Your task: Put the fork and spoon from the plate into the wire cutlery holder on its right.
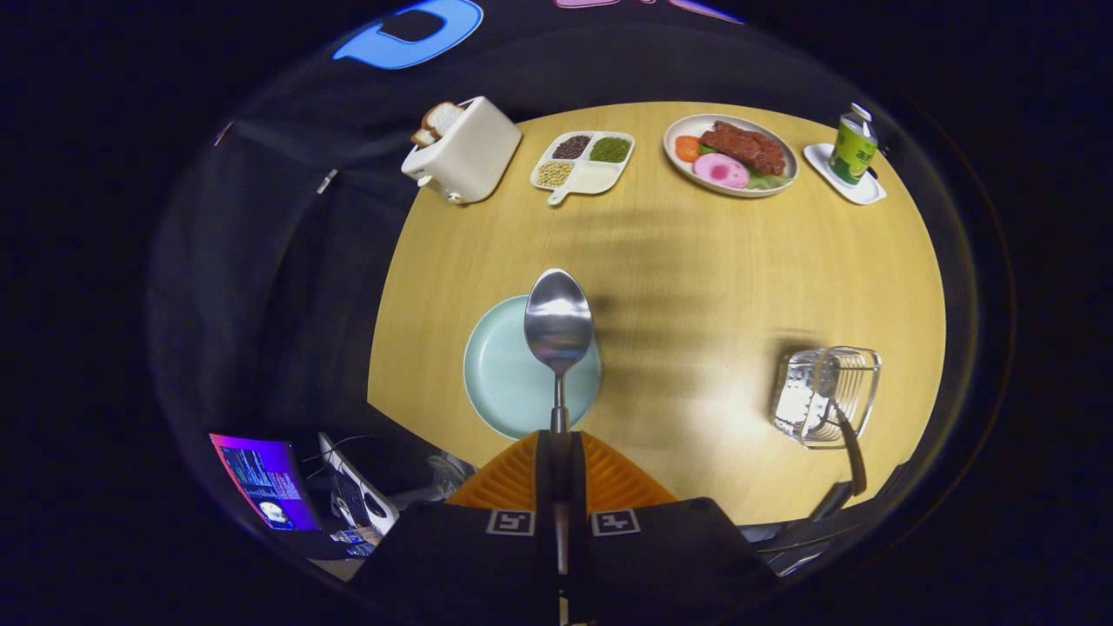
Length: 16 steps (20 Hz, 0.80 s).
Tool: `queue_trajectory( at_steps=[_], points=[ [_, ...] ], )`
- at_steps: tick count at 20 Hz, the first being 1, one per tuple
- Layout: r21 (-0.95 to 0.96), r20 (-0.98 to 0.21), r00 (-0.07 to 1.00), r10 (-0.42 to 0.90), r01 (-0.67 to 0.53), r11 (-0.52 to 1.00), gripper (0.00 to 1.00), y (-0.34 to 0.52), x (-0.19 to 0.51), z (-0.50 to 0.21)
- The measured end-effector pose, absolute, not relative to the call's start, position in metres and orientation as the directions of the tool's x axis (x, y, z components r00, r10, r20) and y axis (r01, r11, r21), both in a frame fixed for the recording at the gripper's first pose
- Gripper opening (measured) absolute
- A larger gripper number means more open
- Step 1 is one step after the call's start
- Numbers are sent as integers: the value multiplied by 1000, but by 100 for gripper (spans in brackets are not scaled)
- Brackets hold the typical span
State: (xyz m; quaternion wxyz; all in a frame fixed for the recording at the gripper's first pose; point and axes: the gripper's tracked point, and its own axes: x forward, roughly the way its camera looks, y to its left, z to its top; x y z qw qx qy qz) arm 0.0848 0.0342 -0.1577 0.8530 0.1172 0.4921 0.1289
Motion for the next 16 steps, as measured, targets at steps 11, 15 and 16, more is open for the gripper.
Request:
queue_trajectory(
  at_steps=[11, 15, 16],
  points=[
    [245, -900, 381, 210, 45, 969, 9, -131, 39, -171],
    [202, -950, 251, 186, 40, 978, 9, -155, 35, -206],
    [192, -959, 217, 182, 29, 981, 9, -156, 35, -212]
  ],
)
